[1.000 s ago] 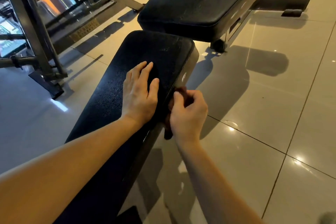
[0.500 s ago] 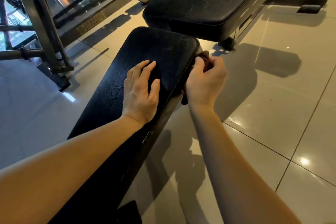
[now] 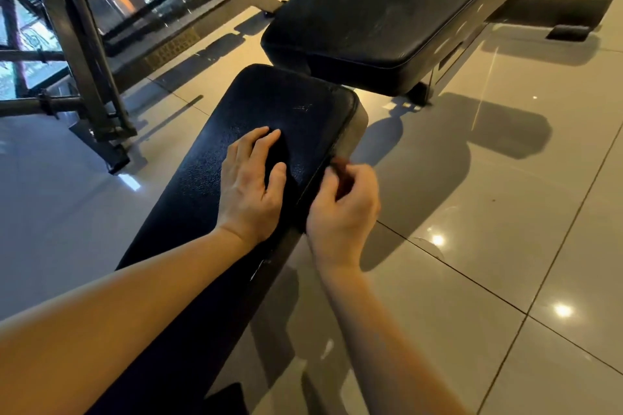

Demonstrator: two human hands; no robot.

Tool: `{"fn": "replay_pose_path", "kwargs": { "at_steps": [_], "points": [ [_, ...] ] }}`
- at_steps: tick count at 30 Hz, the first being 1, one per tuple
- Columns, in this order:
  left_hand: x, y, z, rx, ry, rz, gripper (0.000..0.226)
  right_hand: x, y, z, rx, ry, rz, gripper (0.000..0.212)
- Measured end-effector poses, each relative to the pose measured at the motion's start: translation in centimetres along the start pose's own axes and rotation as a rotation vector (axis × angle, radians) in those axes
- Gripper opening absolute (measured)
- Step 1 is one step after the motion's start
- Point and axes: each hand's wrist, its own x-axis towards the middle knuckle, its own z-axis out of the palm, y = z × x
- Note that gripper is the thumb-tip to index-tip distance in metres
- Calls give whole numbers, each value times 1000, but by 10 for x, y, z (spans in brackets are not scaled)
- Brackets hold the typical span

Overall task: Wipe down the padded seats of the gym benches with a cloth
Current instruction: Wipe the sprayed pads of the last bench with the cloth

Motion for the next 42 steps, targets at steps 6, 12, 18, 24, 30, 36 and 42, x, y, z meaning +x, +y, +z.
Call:
{"fn": "replay_pose_path", "kwargs": {
  "at_steps": [6,12,18,24,30,36,42],
  "points": [
    [0,0,-1,11,-4,-7,49,4,4,-10,-16,-131,-20,16],
    [1,2,-2,22,-11,-15,49,-19,-8,-12,36,-172,-55,17],
    [1,1,-1,9,2,-1,48,56,0,0,18,34,-30,10],
    [1,-2,-1,11,-8,0,50,1,2,-13,6,-195,-96,12],
    [0,1,-2,10,-2,-7,49,10,-4,-10,-61,-160,-180,8],
    [1,2,-1,16,-1,-1,48,63,4,-9,-73,-57,-185,9],
    [1,1,-3,25,-13,1,51,15,3,-24,-156,-352,-319,9]
  ]
}}
